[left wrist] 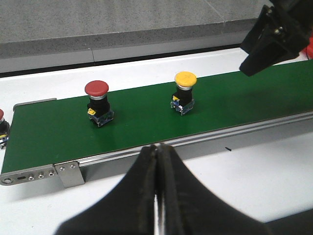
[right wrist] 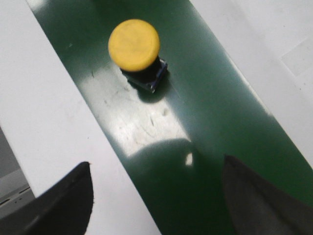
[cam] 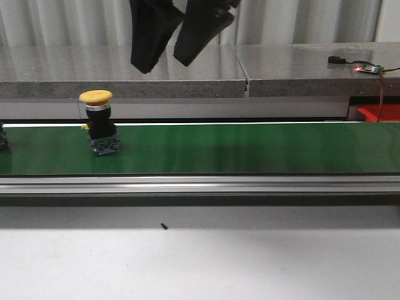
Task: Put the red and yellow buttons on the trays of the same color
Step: 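Lower the right gripper onto the yellow button on the belt and close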
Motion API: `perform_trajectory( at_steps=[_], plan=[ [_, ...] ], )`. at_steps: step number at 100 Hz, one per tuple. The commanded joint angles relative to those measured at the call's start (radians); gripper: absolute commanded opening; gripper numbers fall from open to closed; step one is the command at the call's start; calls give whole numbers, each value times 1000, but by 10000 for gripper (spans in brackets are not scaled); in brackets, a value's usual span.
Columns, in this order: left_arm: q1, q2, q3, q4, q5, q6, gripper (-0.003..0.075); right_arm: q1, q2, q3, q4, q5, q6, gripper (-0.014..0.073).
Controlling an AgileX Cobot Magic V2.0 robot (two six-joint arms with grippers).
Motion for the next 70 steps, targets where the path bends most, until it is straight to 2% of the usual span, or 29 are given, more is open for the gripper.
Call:
perform_trajectory(
  at_steps=[1, 28, 55, 70],
  plan=[
    [-8, 13, -22, -20, -68, -6, -19, 4, -12, -60, 35, -57, -14, 552],
    [-8, 13, -22, -20, -68, -6, -19, 32, 109, -167, 59, -57, 0, 552],
    [-8, 13, -22, -20, -68, -6, -19, 51, 190, -254, 47, -80, 217, 552],
    [-8, 13, -22, -20, -68, -6, -19, 51, 224, -274, -23, -89, 338, 524]
  ],
)
